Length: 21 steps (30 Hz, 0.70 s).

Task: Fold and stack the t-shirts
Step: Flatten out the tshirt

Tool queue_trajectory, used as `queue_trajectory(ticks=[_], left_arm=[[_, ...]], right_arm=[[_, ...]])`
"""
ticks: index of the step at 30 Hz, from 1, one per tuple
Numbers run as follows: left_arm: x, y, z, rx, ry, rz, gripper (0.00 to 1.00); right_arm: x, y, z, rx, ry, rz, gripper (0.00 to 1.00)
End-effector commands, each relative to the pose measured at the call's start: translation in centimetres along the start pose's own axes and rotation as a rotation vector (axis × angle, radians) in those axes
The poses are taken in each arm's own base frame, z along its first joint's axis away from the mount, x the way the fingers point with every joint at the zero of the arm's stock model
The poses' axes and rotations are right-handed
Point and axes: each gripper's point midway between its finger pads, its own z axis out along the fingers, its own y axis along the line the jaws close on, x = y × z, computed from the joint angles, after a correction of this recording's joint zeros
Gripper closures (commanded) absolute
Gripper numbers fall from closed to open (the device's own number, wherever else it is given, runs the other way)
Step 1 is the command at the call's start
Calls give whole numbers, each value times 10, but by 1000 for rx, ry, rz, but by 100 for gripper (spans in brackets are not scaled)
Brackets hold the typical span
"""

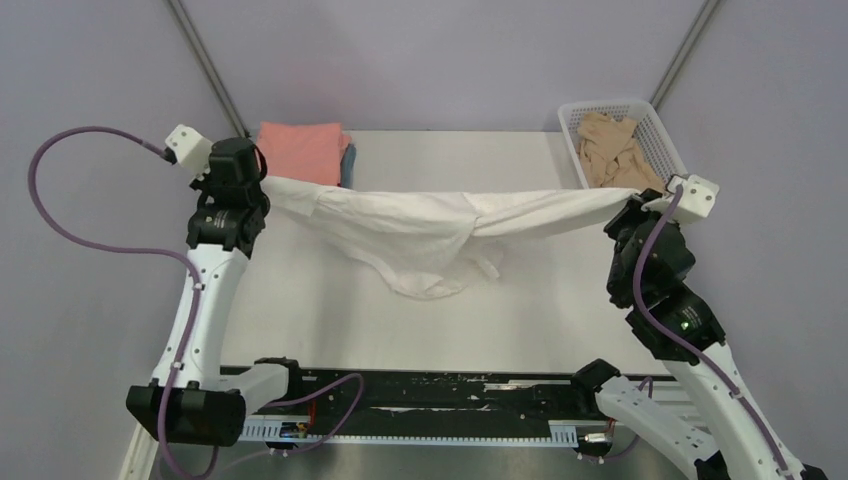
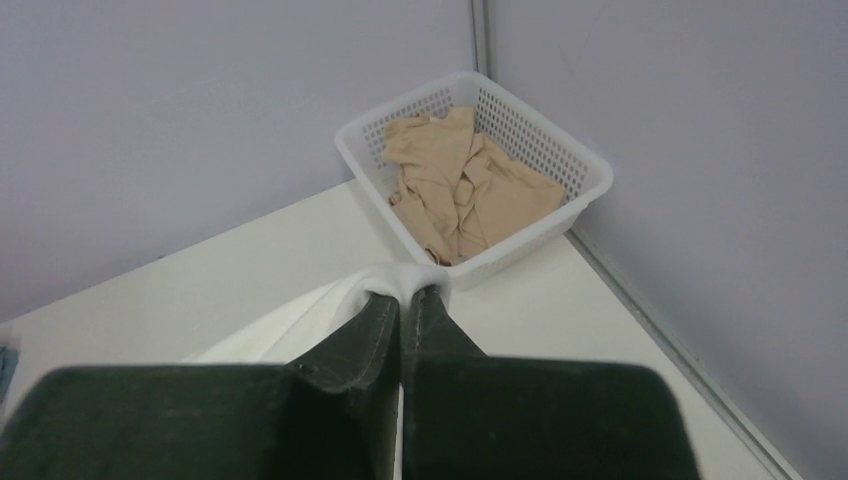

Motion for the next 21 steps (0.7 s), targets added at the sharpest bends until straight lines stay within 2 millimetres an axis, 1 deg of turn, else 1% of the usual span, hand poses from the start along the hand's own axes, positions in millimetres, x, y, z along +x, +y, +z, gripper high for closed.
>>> queue_trajectory(ticks=[1, 2, 3, 4, 5, 7, 8, 9, 10, 11, 12, 13, 14, 15, 16, 17, 18, 19, 20, 21], left_arm=[[-94, 19, -29, -44, -214, -127, 100], [-102, 24, -34, -58, -232, -117, 100], [-118, 24, -43, -50, -261, -134, 100], [-127, 28, -50, -56, -280, -127, 100], [-142, 28, -60, -44, -305, -146, 100], [-162, 36, -79, -34, -350, -169, 100], [-173, 41, -92, -17, -378, -194, 100], [-179, 40, -98, 7, -391, -208, 100], [-185, 38, -111, 70, -399, -217, 100], [-190, 35, -117, 105, -411, -224, 100], [-198, 33, -130, 164, -423, -238, 100], [-203, 33, -138, 186, -435, -242, 100], [-215, 32, -151, 225, -454, -259, 100], [-219, 33, -157, 240, -461, -254, 100], [-230, 31, -170, 279, -480, -268, 100], [-235, 31, -176, 296, -491, -261, 100], [-245, 28, -187, 335, -508, -270, 100], [-248, 24, -191, 361, -509, -259, 100], [-255, 23, -199, 383, -523, -267, 100], [-256, 15, -199, 411, -515, -252, 100]], right_arm=[[-45, -18, -6, 38, -119, 36, 100], [-51, -17, -7, 17, -137, 40, 100], [-57, -14, -9, -9, -153, 41, 100], [-65, -12, -12, -39, -172, 52, 100], [-74, -10, -16, -68, -195, 74, 100], [-94, -16, -26, -98, -250, 96, 100], [-104, -20, -32, -104, -275, 124, 100], [-112, -23, -38, -126, -298, 153, 100], [-121, -23, -45, -166, -321, 173, 100], [-129, -18, -53, -222, -342, 186, 100], [-139, -15, -60, -272, -365, 197, 100], [-148, -13, -66, -312, -384, 204, 100], [-156, -9, -73, -356, -399, 204, 100], [-165, -9, -78, -377, -413, 213, 100], [-173, -9, -83, -395, -426, 223, 100], [-182, -9, -87, -411, -440, 232, 100], [-188, -9, -91, -425, -450, 241, 100], [-195, -10, -95, -435, -462, 247, 100], [-199, -9, -96, -441, -467, 249, 100], [-201, -8, -95, -441, -467, 250, 100]])
